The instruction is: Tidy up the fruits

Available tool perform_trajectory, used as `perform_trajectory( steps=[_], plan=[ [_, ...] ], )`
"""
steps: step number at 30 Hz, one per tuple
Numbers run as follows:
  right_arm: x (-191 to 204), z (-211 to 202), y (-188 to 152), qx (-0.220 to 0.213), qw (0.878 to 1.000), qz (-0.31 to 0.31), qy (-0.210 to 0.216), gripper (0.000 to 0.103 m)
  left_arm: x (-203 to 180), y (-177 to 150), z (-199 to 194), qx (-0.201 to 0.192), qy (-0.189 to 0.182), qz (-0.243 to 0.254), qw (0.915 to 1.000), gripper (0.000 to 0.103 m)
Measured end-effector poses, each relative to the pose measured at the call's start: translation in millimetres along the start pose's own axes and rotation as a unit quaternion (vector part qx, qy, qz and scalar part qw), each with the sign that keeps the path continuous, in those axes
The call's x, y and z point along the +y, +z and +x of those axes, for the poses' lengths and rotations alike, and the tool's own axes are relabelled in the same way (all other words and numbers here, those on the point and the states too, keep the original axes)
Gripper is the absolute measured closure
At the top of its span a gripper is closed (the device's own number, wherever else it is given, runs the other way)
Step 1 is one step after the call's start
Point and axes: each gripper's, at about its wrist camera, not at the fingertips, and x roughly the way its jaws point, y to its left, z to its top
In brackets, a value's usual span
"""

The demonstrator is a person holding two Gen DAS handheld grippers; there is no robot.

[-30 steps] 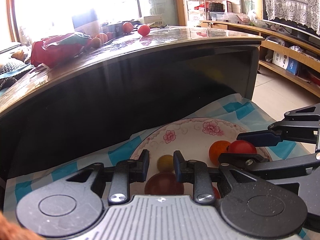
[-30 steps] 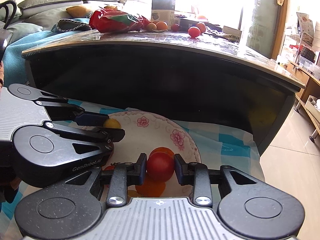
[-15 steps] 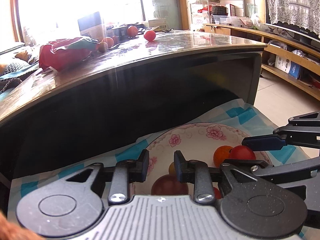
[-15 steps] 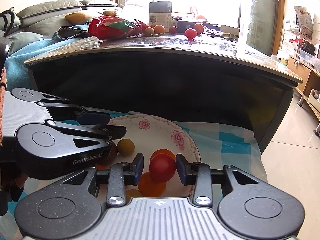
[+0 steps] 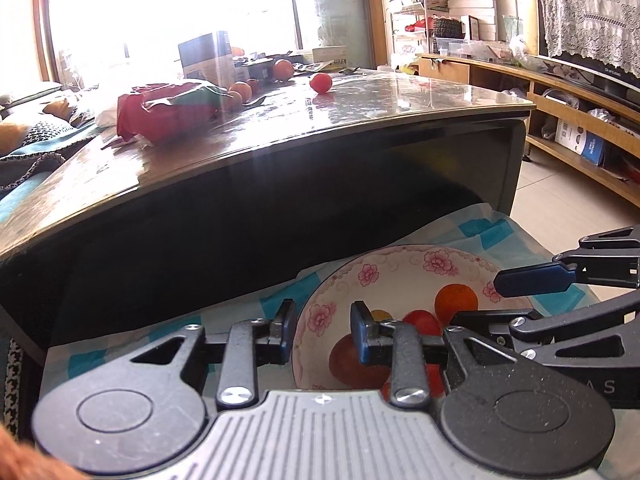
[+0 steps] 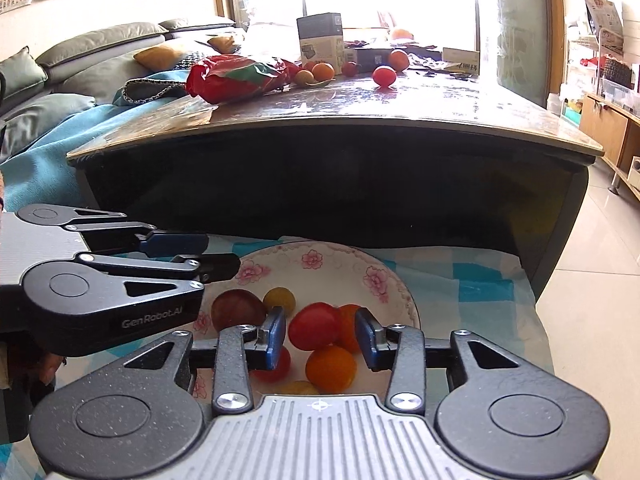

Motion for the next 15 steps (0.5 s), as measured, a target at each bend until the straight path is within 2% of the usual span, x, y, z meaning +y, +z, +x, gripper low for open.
perform_trajectory(
  steps=[2, 15],
  plan=[
    [1.6, 0.1, -0.2, 0.001, 1.0, -0.001, 0.001, 0.063, 0.7, -1.6, -2.3, 0.001, 0.0, -0.002, 1.0, 0.063],
    [6.5, -12.2, 0.6, 0.007, 0.999, -0.002, -0.034, 0.062, -6.5, -19.9, -26.9, 0.011, -0.004, -0.015, 0.9998, 0.063]
  ],
)
